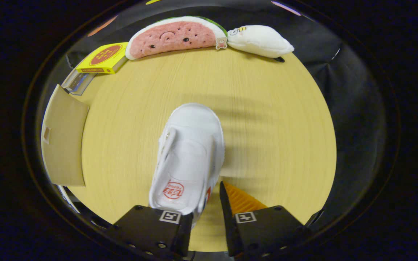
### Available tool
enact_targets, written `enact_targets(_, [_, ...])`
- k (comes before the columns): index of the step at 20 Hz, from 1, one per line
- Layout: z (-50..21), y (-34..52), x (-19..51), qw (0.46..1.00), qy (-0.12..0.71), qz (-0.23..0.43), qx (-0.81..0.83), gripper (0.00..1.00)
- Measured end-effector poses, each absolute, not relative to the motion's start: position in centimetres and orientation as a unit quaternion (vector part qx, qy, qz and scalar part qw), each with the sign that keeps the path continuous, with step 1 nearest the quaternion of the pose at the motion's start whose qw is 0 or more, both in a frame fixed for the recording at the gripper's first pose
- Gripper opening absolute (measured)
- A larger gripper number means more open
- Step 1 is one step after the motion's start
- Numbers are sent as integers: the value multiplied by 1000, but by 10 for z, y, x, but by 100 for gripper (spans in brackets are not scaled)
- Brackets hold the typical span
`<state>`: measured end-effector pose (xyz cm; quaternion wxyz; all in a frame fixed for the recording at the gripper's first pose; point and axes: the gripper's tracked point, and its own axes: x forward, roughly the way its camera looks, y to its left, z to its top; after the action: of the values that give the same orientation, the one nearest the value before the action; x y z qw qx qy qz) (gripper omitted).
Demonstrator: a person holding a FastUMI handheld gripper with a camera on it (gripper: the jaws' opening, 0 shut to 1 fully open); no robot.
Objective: Open the storage box then place both shoes into the box .Put the left shoe in first, then the right shoe, with the right side of both shoes facing outward in a uniform manner.
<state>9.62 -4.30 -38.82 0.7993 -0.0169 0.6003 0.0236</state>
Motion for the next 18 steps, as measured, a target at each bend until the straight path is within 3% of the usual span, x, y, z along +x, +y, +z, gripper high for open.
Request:
enact_targets(1, [-389, -43, 100, 806, 592, 23, -12, 31])
enact_targets(3, [-387, -52, 102, 807, 589, 15, -30, 30])
enact_targets(4, [-391, -52, 97, 805, 593, 15, -18, 9])
enact_targets(5, [-390, -50, 97, 804, 594, 18, -1, 5])
enact_targets(12, [-374, -47, 77, 759, 632, 12, 156, 0])
enact_targets(18, [-324, -38, 71, 775, 611, 1, 163, 0])
